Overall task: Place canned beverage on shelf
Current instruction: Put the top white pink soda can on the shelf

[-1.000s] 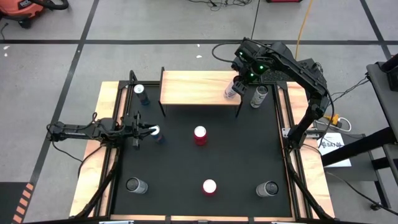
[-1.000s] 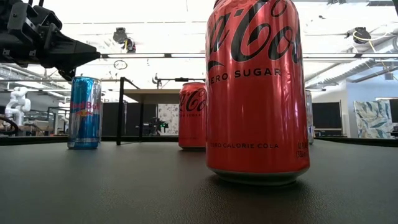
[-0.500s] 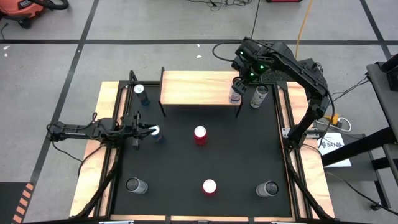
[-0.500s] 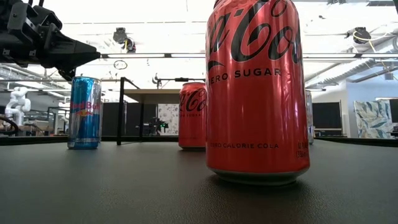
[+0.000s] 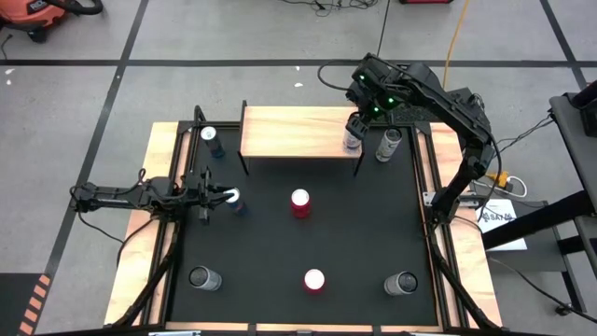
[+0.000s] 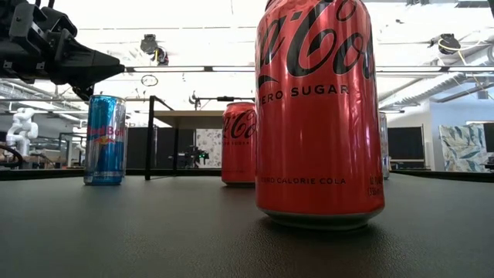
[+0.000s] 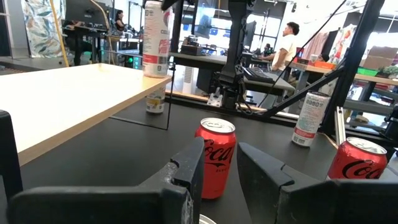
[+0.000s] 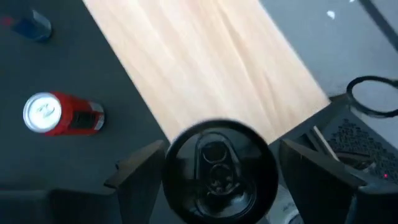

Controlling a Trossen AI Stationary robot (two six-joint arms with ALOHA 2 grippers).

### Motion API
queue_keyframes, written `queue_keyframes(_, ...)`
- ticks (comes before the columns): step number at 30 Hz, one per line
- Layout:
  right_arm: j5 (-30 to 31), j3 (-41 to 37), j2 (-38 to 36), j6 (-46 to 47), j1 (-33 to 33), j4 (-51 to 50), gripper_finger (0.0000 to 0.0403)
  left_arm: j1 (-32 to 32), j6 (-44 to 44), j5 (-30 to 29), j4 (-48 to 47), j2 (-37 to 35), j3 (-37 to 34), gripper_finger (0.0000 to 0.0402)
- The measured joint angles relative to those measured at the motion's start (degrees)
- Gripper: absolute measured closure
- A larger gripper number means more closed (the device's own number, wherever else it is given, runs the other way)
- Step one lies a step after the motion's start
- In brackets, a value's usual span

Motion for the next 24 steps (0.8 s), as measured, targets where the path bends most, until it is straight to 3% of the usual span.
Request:
queue_keyframes(8,-1.4,0.0,0.0,0.3,0.0,0.7,0.0106,0.0,0.0,0.0,0.0,0.0,0.0,0.0301)
queue_keyframes(18,-1.0,0.0,0.0,0.3,0.0,9.9,0.0106,0.0,0.0,0.0,0.0,0.0,0.0,0.0301)
queue_keyframes(24,8.8,0.0,-0.4,0.2,0.0,10.3,0.0106,0.0,0.0,0.0,0.0,0.0,0.0,0.0301)
